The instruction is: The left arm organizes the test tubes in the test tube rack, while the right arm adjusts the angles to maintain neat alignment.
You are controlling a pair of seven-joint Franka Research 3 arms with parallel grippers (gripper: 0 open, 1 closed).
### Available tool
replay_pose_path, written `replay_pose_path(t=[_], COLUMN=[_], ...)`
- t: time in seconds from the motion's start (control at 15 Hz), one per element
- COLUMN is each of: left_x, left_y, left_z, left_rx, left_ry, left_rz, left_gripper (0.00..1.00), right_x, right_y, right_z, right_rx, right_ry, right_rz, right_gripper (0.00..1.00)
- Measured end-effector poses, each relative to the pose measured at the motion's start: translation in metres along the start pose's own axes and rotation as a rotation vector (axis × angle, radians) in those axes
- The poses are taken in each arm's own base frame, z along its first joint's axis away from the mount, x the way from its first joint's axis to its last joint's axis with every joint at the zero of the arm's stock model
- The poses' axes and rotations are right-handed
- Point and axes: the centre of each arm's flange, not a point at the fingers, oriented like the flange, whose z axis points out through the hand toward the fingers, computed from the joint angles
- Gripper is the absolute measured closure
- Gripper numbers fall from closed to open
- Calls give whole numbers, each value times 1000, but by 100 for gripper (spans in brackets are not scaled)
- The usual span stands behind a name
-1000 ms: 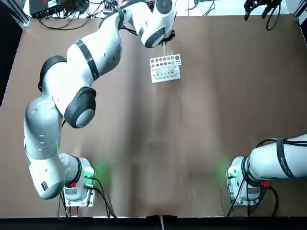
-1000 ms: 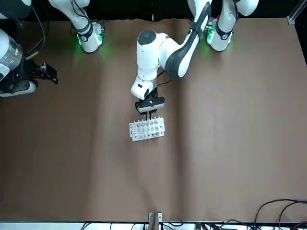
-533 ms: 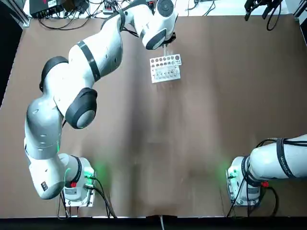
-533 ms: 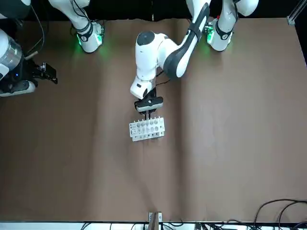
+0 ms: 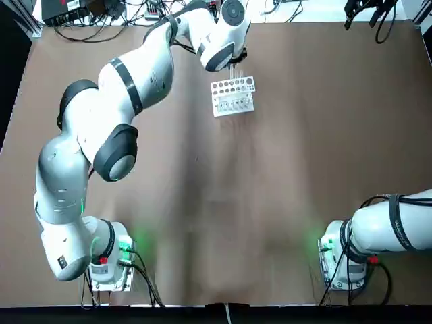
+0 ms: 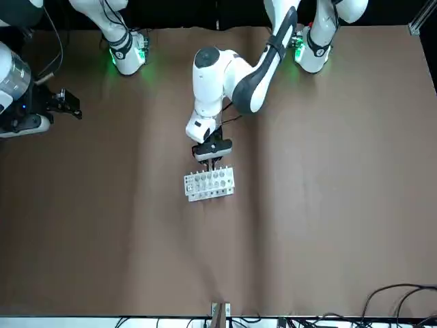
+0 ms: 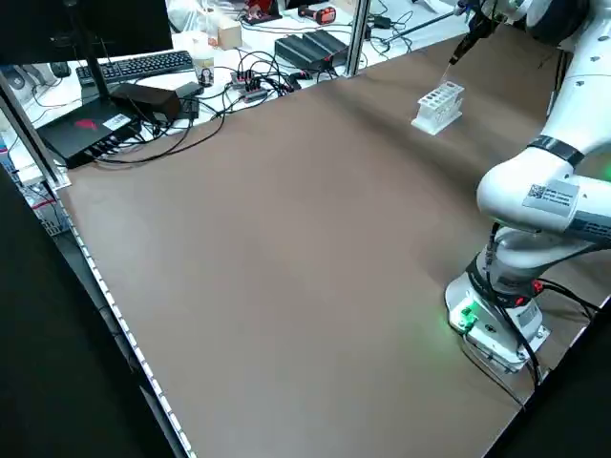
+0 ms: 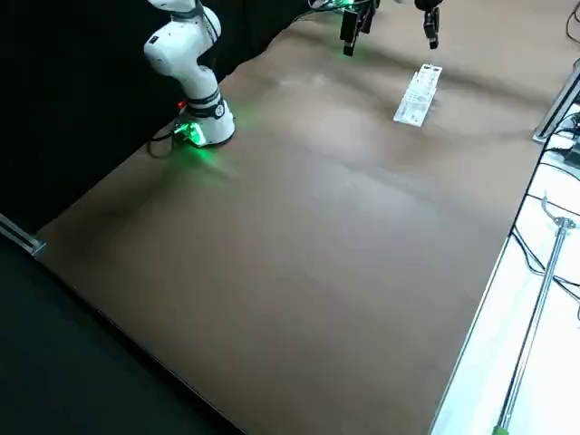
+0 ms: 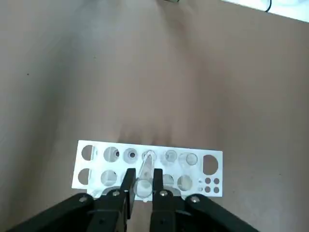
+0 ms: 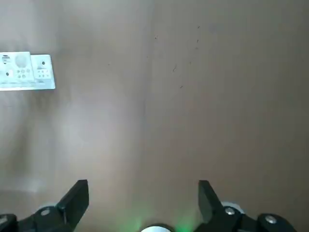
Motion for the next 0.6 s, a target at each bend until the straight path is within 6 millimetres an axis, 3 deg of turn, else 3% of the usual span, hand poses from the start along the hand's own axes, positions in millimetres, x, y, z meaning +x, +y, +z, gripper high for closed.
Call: replay_pose_path(t=[0.6], left_x=[-5], left_y=[1], left_z=[15], left_rx=[-3], left_ry=[1], left_rz=[6], left_gripper=[79], right_x=[-1], right_y=[0], right_z=[-1], right_rx=[0], right_ry=[1], right_rz=[0], right_gripper=[0])
